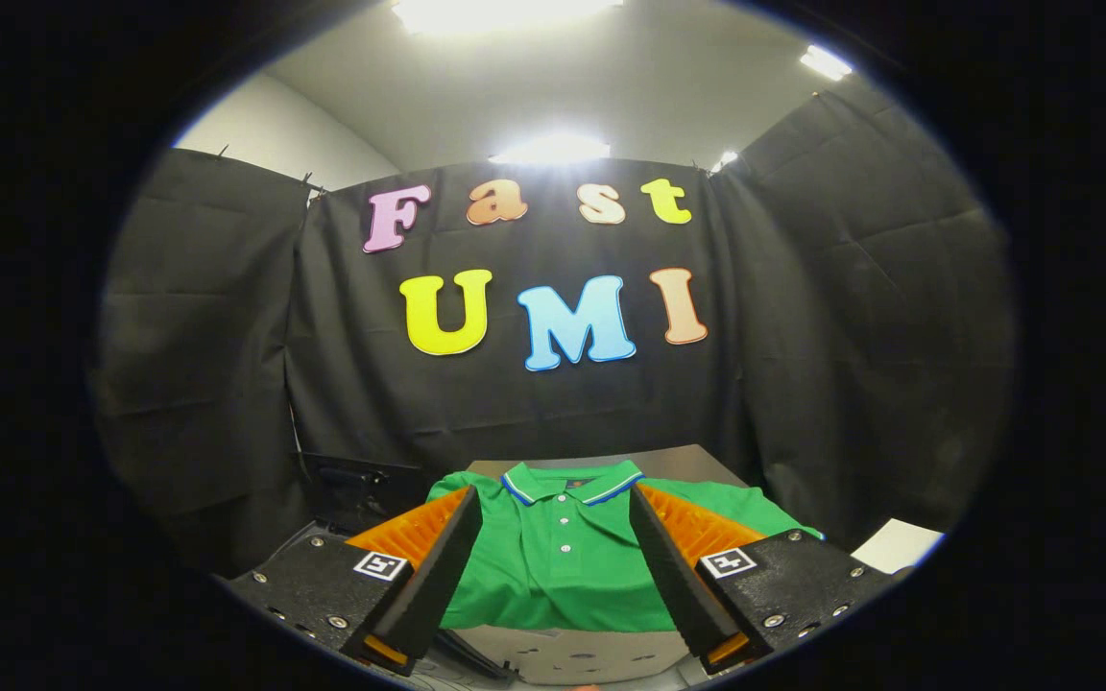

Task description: Put the clothes into the washing machine and then close the washing machine lid.

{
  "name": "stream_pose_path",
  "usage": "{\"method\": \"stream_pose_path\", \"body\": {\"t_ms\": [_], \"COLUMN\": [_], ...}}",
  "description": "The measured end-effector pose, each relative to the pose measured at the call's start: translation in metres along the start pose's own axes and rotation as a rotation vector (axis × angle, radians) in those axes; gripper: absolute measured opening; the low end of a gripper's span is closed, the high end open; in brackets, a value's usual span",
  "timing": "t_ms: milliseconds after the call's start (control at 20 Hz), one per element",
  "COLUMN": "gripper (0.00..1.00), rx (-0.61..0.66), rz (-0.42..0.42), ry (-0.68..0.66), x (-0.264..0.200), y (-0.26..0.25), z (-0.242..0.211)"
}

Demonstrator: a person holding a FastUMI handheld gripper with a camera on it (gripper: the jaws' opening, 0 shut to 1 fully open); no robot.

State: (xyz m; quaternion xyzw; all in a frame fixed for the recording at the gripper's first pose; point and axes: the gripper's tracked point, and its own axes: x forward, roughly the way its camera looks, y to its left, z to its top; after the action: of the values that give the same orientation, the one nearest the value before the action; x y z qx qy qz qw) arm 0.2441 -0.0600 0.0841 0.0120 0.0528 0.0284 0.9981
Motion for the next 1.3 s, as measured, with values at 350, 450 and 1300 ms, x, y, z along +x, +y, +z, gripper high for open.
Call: {"method": "stream_pose_path", "body": {"t_ms": [350,450,1300], "gripper": [0.95,0.95,0.95], "rx": [-0.014,-0.016,-0.029], "rz": [-0.004,-0.006,-0.016], "ry": [0.114,0.164,0.423], "x": [0.053,0.07,0.149], "y": [-0.022,-0.028,-0.041], "z": [-0.022,-0.033,-0.096]}}
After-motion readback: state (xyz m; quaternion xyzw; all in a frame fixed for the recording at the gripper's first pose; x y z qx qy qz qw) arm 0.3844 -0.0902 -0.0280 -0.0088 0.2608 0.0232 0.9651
